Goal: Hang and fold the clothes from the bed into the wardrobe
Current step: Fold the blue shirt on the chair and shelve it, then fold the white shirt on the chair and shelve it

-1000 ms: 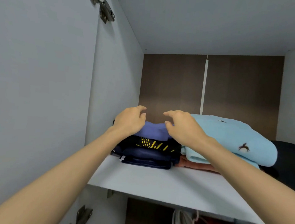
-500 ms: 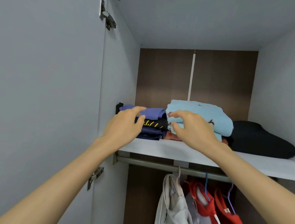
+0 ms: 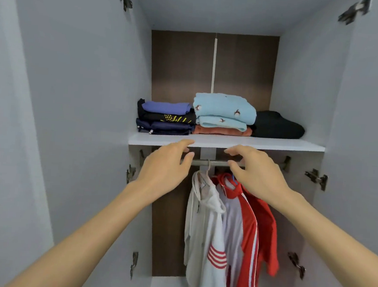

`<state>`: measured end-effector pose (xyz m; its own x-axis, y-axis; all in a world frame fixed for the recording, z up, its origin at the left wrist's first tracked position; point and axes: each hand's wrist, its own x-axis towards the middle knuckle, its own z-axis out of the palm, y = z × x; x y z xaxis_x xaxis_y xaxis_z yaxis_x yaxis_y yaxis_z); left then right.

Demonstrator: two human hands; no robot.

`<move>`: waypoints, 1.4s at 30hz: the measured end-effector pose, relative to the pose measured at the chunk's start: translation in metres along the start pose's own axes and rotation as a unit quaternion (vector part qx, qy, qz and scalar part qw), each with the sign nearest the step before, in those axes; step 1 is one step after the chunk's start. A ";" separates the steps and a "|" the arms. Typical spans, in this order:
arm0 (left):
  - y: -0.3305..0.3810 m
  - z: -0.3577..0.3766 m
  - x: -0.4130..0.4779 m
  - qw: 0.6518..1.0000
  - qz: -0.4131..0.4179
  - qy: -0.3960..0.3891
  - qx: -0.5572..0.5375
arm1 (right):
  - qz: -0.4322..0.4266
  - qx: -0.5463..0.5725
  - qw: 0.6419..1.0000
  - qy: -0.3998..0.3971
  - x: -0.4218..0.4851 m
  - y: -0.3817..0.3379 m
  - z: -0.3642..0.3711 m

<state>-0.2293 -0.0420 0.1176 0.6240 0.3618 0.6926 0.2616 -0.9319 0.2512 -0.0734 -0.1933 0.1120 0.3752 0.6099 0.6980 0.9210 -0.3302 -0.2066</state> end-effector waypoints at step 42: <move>0.579 0.189 -0.459 0.688 0.472 -0.503 -0.226 | 0.700 -0.154 0.695 0.053 -0.780 0.028 -0.327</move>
<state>-0.2251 -0.7436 -0.1830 0.6124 -0.7874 -0.0704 -0.7230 -0.5938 0.3531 -0.3747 -0.9137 -0.2134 0.8567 -0.5157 0.0116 -0.4110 -0.6961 -0.5887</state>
